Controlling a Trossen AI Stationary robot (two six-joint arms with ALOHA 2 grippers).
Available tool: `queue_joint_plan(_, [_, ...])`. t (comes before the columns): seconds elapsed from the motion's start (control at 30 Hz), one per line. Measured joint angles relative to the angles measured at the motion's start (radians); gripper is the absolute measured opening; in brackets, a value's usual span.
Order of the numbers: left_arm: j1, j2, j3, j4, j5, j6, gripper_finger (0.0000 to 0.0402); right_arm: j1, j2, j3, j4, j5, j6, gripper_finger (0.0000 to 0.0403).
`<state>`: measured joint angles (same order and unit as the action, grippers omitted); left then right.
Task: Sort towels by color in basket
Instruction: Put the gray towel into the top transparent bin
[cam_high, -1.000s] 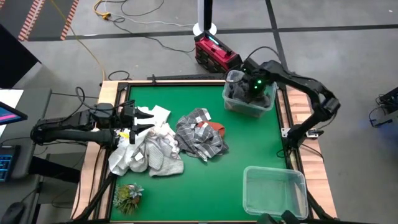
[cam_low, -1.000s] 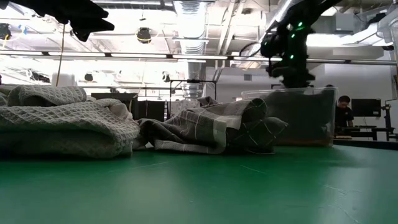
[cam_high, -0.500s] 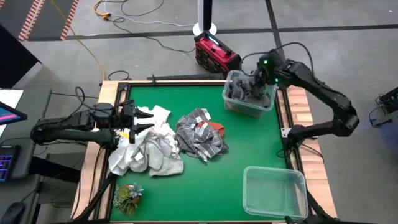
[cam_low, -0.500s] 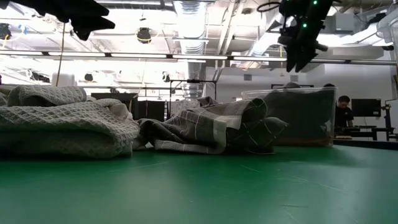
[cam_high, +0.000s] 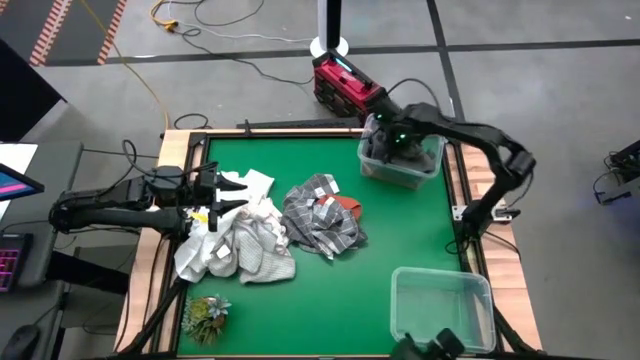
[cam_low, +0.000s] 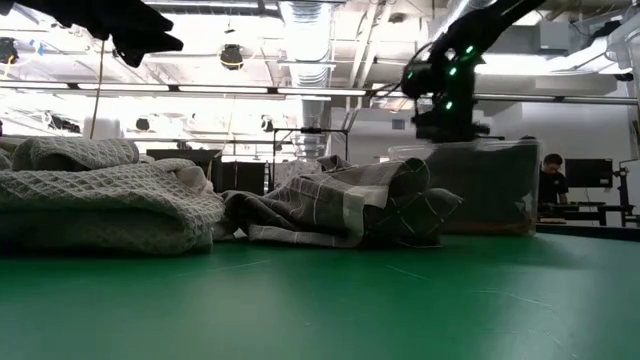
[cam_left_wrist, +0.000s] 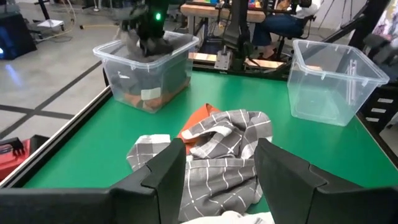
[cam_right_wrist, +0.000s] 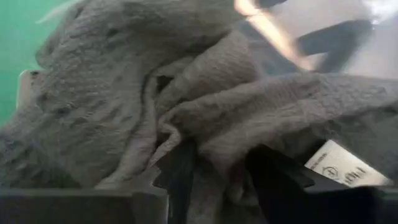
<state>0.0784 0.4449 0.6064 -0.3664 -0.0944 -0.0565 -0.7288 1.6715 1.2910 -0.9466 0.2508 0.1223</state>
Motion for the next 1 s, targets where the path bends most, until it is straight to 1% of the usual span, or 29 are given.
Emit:
queue_joint_plan(0.07, [0.0,0.0,0.0,0.0,0.0,-0.002,0.018,-0.003,0.027,0.017,0.001,-0.012,-0.007,0.017])
queue_joint_plan(0.13, [0.0,0.0,0.0,-0.004,0.0,-0.009,0.018,0.001,0.028,0.046,-0.013,-0.006,-0.015,0.0167])
queue_joint_plan(0.17, [0.0,0.0,0.0,-0.005,0.0,-0.014,0.018,0.001,0.026,0.058,-0.018,-0.024,-0.017,0.0165])
queue_joint_plan(0.2, [0.0,0.0,0.0,-0.005,0.001,-0.017,0.018,-0.001,0.017,0.07,-0.023,-0.048,-0.016,0.0164])
queue_joint_plan(0.3, [0.0,0.0,0.0,-0.006,0.001,-0.022,0.018,-0.002,-0.036,0.115,-0.039,-0.051,-0.002,0.0163])
queue_joint_plan(0.4, [0.0,0.0,0.0,-0.005,0.001,-0.025,0.018,-0.001,-0.088,0.146,-0.066,-0.011,0.001,0.0163])
queue_joint_plan(0.53, [0.0,0.0,0.0,-0.003,0.001,-0.034,0.018,-0.003,-0.147,0.186,-0.06,0.076,-0.013,0.0163])
queue_joint_plan(0.6, [0.0,0.0,0.0,-0.001,0.001,-0.035,0.018,-0.02,-0.16,0.193,-0.052,0.111,-0.049,0.0163])
queue_joint_plan(0.67, [0.0,0.0,0.0,-0.001,0.001,-0.037,0.018,-0.048,-0.156,0.191,-0.042,0.118,-0.065,0.0163])
queue_joint_plan(0.77, [0.0,0.0,0.0,-0.002,0.001,-0.037,0.018,-0.096,-0.146,0.19,-0.023,0.085,-0.06,0.0167])
queue_joint_plan(0.87, [0.0,0.0,0.0,-0.002,0.001,-0.026,0.018,-0.133,-0.12,0.191,-0.002,-0.023,-0.035,0.0174])
queue_joint_plan(0.9, [0.0,0.0,0.0,-0.002,0.001,-0.019,0.018,-0.134,-0.11,0.19,0.001,-0.045,-0.028,0.0176])
queue_joint_plan(1.0, [0.0,0.0,0.0,-0.002,0.001,0.001,0.018,-0.118,-0.078,0.19,0.008,-0.063,-0.018,0.0183])
